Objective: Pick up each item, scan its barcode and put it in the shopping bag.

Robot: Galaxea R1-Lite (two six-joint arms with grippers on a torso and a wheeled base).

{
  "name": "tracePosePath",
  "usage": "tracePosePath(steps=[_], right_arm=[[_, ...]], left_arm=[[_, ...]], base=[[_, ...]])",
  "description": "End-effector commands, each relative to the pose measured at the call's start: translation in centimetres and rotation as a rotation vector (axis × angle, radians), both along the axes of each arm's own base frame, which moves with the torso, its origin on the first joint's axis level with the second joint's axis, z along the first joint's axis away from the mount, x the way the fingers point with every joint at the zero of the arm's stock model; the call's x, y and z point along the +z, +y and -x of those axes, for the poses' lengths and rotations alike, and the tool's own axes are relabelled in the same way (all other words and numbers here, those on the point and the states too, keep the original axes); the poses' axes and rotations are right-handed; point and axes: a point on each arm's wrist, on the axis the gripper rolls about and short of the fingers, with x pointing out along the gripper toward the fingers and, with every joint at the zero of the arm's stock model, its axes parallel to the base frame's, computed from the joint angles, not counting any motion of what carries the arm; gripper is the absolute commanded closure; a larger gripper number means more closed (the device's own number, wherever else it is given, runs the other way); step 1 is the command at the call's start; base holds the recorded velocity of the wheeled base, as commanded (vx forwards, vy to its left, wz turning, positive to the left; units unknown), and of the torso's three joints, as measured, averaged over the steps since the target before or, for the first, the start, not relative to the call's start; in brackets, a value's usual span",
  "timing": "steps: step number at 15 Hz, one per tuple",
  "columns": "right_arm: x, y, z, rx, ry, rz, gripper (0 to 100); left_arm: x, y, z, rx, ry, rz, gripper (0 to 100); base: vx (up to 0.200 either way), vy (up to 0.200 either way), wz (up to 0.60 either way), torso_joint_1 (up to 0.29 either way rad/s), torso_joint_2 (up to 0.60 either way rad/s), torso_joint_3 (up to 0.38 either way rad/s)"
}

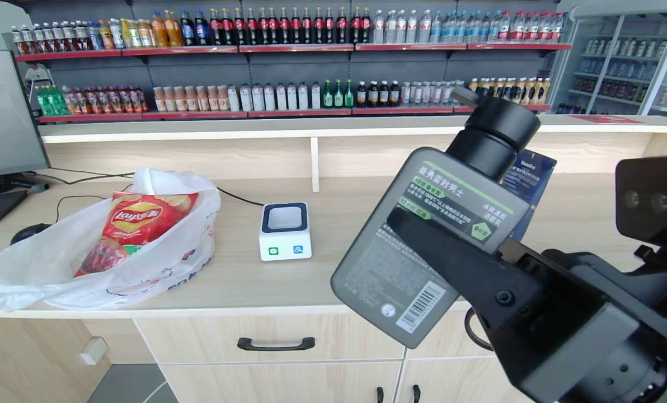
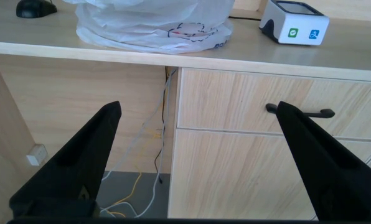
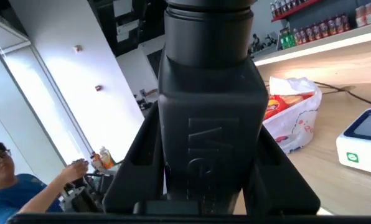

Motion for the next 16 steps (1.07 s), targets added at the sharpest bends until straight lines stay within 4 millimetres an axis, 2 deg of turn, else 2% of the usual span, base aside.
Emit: tracePosePath(steps=[1,4,7,9,12,16], right_arm=[[-2.1,-0.3,-1.4,-0.102,-0.046,0.129,100],[-3.6,-2.7,-3.6,-0.300,-0.124,0.276,100],[-4.3,-3.6,-3.8,-0.433,-0.222,0.404,100],[-5.2,-4.3,-4.1,-0.477,-0.168,0.433,100],[-5.6,-4.6,-4.3,-0.488,-0.157,0.452,100],[-5.7,-4.6,-4.3,-0.491,-0.162,0.460,100]], left_arm=[[0.0,0.0,0.0,0.001,0.000,0.000,0],[0.0,0.0,0.0,-0.001,-0.002,0.000,0],[0.0,0.0,0.0,-0.001,0.000,0.000,0],[0.0,0.0,0.0,-0.002,0.000,-0.015,0],[0.0,0.0,0.0,-0.002,0.001,-0.014,0],[0.0,0.0,0.0,0.001,0.000,-0.009,0]], base=[[0.000,0.000,0.00,0.000,0.00,0.000],[0.000,0.000,0.00,0.000,0.00,0.000],[0.000,0.000,0.00,0.000,0.00,0.000],[0.000,0.000,0.00,0.000,0.00,0.000],[0.000,0.000,0.00,0.000,0.00,0.000],[0.000,0.200,0.00,-0.004,0.00,0.002]])
